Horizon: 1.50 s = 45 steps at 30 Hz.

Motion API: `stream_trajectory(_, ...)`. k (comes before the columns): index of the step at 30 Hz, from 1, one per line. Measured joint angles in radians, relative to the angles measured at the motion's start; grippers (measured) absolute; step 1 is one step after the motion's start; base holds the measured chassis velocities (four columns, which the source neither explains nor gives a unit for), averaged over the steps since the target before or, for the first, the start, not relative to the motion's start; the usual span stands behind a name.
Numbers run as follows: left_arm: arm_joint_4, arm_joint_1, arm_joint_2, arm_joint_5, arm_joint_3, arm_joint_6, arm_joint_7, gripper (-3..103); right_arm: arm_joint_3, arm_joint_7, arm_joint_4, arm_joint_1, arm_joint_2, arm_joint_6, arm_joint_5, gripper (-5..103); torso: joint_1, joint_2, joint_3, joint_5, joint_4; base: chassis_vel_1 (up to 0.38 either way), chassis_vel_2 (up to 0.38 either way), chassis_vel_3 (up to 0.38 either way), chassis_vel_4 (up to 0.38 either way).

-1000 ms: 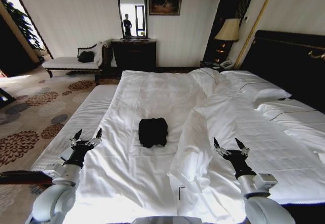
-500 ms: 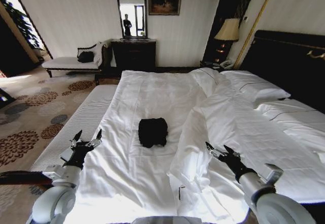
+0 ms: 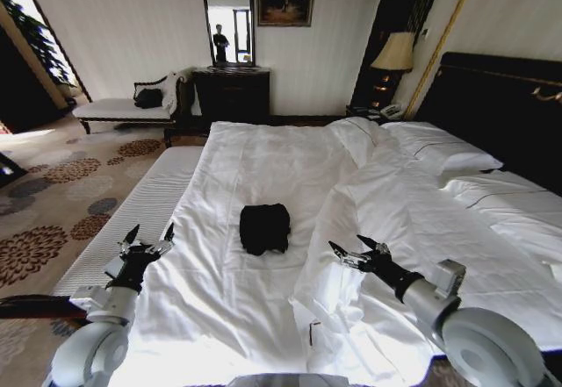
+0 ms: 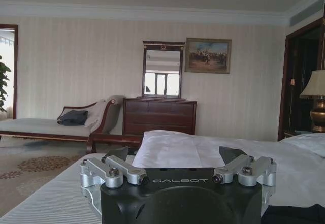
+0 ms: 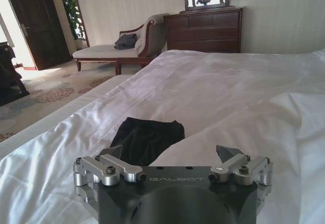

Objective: Fold the clothes on the bed.

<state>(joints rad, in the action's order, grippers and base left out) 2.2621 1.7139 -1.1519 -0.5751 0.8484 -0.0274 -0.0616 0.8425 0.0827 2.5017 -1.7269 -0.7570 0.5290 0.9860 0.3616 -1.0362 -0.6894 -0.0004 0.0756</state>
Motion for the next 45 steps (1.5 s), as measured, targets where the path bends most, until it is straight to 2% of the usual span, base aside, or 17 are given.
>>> stream_trajectory(2,0.000,0.000,-0.004,0.003,-0.002,0.000,-0.001,100,-0.013,0.019,0.000,0.036,0.043,0.015,0.055,100,0.000,0.000,0.000,-0.0001,-0.0005,0.000,0.000,0.000,0.000)
stream_trajectory(6,0.000,-0.001,-0.004,0.002,-0.002,0.000,-0.002,100,-0.050,0.036,-0.001,0.050,0.073,0.034,0.078,100,0.000,0.000,0.000,-0.0001,0.0000,0.000,0.000,0.000,0.000)
stream_trajectory(13,-0.005,-0.004,-0.003,0.002,-0.001,0.000,-0.003,100,-0.120,0.060,-0.004,0.057,0.049,0.059,0.045,100,0.000,0.000,0.000,-0.0001,0.0002,0.000,0.000,0.000,0.000)
stream_trajectory(16,-0.008,-0.006,-0.002,0.002,-0.001,0.000,-0.003,100,-0.156,0.059,-0.049,0.060,0.041,0.059,-0.029,100,0.000,0.000,0.000,-0.0002,0.0000,0.000,0.000,0.000,0.000)
stream_trajectory(21,-0.008,-0.008,-0.002,0.002,-0.001,-0.001,-0.003,100,-0.164,0.060,-0.094,0.069,0.032,0.054,-0.072,100,0.000,0.000,0.000,0.0000,0.0000,0.000,0.000,0.000,0.000)
stream_trajectory(25,-0.013,-0.005,-0.005,0.002,0.002,0.000,-0.003,100,-0.144,0.048,-0.114,0.050,0.026,0.036,-0.193,100,0.000,0.000,0.000,-0.0001,0.0000,0.000,0.000,0.000,0.000)
stream_trajectory(30,-0.016,-0.005,-0.007,0.002,0.001,0.001,-0.003,100,-0.132,0.046,-0.113,0.031,0.029,0.037,-0.229,100,0.000,0.000,0.000,-0.0002,0.0000,0.000,0.000,0.000,0.000)
stream_trajectory(35,-0.016,-0.011,-0.006,0.001,0.001,0.001,-0.003,100,-0.181,0.028,-0.123,0.025,0.013,0.047,-0.278,103,0.000,0.000,0.000,-0.0002,0.0001,0.000,0.000,0.000,0.000)
stream_trajectory(39,-0.014,-0.002,-0.004,-0.005,0.012,0.001,-0.003,100,-0.211,0.015,-0.133,0.031,-0.003,0.048,-0.312,85,0.000,0.000,0.000,-0.0001,-0.0002,0.000,0.000,0.000,0.000)
stream_trajectory(41,-0.014,0.000,-0.004,-0.005,0.013,0.002,-0.003,100,-0.211,0.015,-0.133,0.031,-0.004,0.048,-0.312,85,0.000,0.000,0.000,-0.0002,-0.0002,0.000,0.000,0.000,0.000)
stream_trajectory(42,-0.013,0.001,-0.004,-0.006,0.014,0.002,-0.003,100,-0.211,0.015,-0.133,0.030,-0.005,0.048,-0.312,74,0.000,0.000,0.000,-0.0002,-0.0001,0.000,0.000,0.000,0.000)
stream_trajectory(43,-0.013,0.001,-0.004,-0.006,0.014,0.002,-0.003,100,-0.211,0.015,-0.133,0.030,-0.005,0.048,-0.312,74,0.000,0.000,0.000,-0.0002,-0.0001,0.000,0.000,0.000,0.000)
stream_trajectory(44,-0.013,0.001,-0.004,-0.006,0.014,0.002,-0.003,100,-0.211,0.015,-0.133,0.029,-0.005,0.048,-0.312,68,0.000,0.000,0.000,-0.0003,-0.0001,0.000,0.000,0.000,0.000)
stream_trajectory(45,-0.010,-0.006,-0.003,-0.006,0.011,0.002,-0.005,100,-0.210,0.017,-0.132,0.023,-0.008,0.046,-0.309,57,0.000,0.000,0.000,-0.0002,0.0000,0.000,0.000,0.000,0.000)
